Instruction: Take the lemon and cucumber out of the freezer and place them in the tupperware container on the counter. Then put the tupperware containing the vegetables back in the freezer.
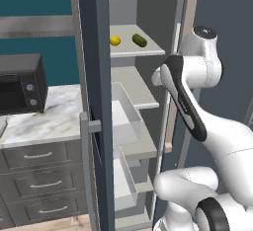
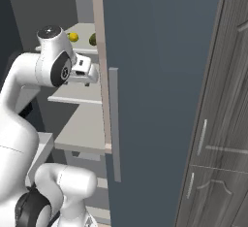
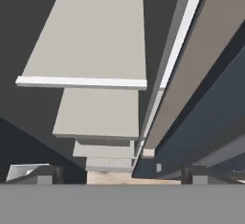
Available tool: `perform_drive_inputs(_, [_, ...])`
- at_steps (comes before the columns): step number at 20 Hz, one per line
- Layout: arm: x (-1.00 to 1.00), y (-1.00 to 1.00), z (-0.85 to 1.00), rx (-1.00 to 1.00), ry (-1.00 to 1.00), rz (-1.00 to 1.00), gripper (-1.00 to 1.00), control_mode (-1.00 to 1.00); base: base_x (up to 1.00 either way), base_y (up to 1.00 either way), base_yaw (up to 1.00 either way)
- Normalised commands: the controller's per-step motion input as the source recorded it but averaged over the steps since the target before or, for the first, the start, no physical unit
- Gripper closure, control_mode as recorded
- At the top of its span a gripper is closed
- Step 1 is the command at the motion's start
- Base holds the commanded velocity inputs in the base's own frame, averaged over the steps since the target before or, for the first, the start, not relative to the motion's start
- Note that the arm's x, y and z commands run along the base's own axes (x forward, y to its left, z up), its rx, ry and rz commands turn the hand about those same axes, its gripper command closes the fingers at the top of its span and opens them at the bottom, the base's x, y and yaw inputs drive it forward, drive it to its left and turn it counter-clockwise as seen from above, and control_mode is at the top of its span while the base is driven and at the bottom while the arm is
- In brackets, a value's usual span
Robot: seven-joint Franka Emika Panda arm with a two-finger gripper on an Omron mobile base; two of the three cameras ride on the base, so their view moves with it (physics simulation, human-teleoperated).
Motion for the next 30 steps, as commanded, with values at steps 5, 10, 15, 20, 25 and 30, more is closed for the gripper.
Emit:
perform_drive_inputs(5, [0.19,0.16,0.61,0.02,-0.12,0.0,-1.0,-1.0,0.0,0.0,0.0])
perform_drive_inputs(10, [0.32,0.12,0.68,0.01,0.0,0.0,-1.0,-1.0,0.0,0.0,0.0])
perform_drive_inputs(15, [0.34,0.06,0.54,0.0,-0.07,0.0,-1.0,-1.0,0.0,0.0,0.0])
perform_drive_inputs(20, [0.42,0.1,0.14,0.0,-0.12,0.01,-1.0,-1.0,0.0,0.0,0.0])
perform_drive_inputs(25, [0.45,0.19,0.0,-0.02,-0.09,0.0,-1.0,-1.0,0.0,0.0,0.0])
perform_drive_inputs(30, [0.43,0.17,0.0,-0.08,-0.09,0.0,-1.0,-1.0,0.0,0.0,0.0])
